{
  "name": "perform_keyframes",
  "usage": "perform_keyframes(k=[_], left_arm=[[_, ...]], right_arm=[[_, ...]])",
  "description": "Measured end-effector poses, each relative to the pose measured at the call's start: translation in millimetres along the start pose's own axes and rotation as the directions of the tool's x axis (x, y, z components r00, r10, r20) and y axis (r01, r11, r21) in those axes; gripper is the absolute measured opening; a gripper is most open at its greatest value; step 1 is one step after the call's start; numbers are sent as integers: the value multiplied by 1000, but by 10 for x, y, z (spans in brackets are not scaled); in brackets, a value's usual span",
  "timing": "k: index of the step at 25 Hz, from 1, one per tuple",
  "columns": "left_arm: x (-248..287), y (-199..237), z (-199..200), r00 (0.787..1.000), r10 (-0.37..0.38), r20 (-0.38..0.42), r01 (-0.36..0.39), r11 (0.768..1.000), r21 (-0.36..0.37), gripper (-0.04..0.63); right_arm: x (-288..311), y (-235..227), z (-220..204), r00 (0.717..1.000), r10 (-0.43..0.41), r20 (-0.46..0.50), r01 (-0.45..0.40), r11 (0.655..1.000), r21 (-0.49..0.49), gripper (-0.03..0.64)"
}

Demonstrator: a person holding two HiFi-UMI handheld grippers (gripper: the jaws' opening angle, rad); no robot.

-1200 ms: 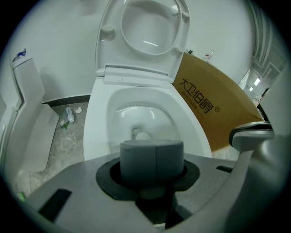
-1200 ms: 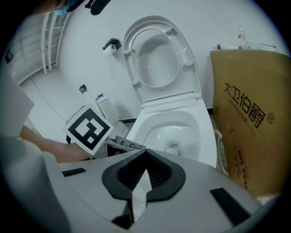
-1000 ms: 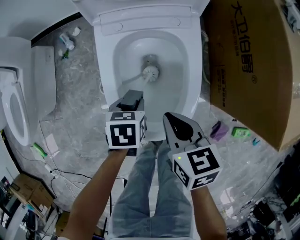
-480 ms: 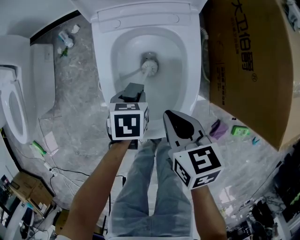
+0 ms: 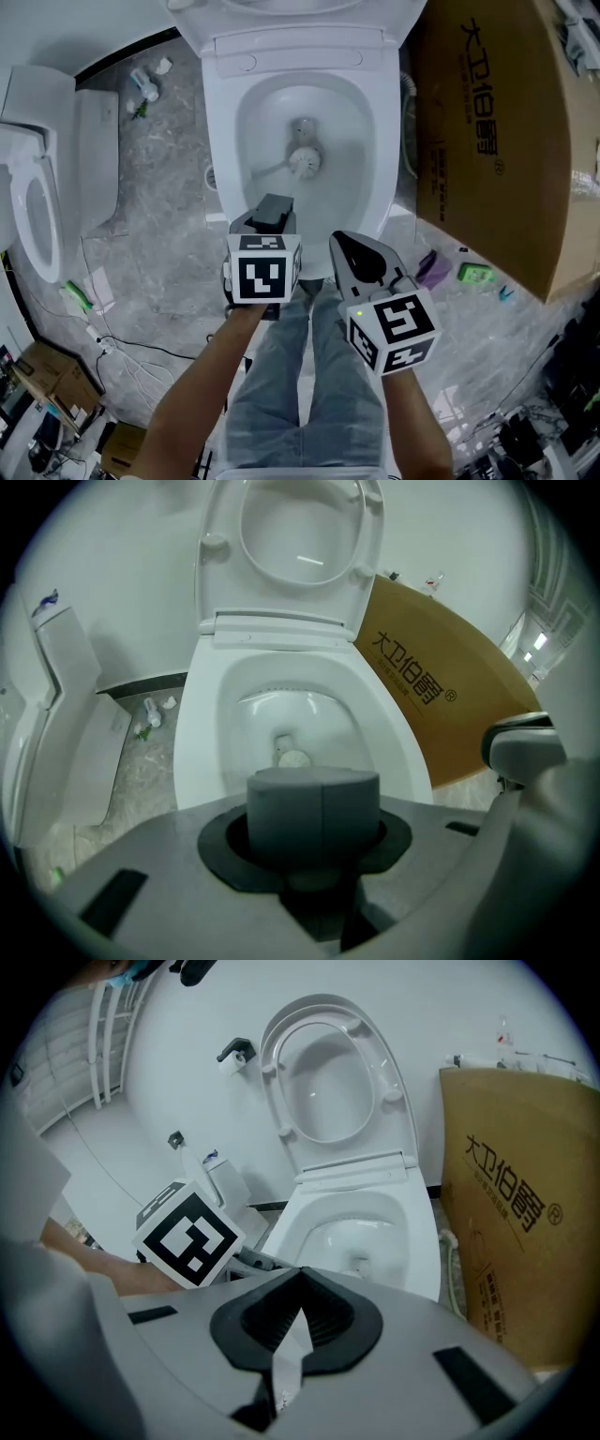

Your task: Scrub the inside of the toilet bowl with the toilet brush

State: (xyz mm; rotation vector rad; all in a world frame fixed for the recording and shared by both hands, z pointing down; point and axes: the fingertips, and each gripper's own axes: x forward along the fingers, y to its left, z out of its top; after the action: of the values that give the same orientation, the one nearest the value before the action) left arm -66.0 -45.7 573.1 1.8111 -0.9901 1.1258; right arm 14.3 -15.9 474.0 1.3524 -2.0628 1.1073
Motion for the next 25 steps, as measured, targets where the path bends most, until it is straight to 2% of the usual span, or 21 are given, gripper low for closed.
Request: perform_keyframes(k=[5, 12, 25], left_arm=[[-198, -38, -93, 1000, 1, -1, -1, 1000, -31, 153], [-556, -119, -179, 1000, -5, -6, 4, 999, -35, 153], [-1678, -233, -32, 996, -8, 91, 13, 999, -49, 153]], right_arm=[[-114, 113, 31, 1000, 8, -7, -8, 1000, -9, 0], [-291, 390, 152, 1000, 30, -1, -30, 999, -29, 0], [-915, 946, 638, 997, 40, 59, -37, 998, -58, -2]])
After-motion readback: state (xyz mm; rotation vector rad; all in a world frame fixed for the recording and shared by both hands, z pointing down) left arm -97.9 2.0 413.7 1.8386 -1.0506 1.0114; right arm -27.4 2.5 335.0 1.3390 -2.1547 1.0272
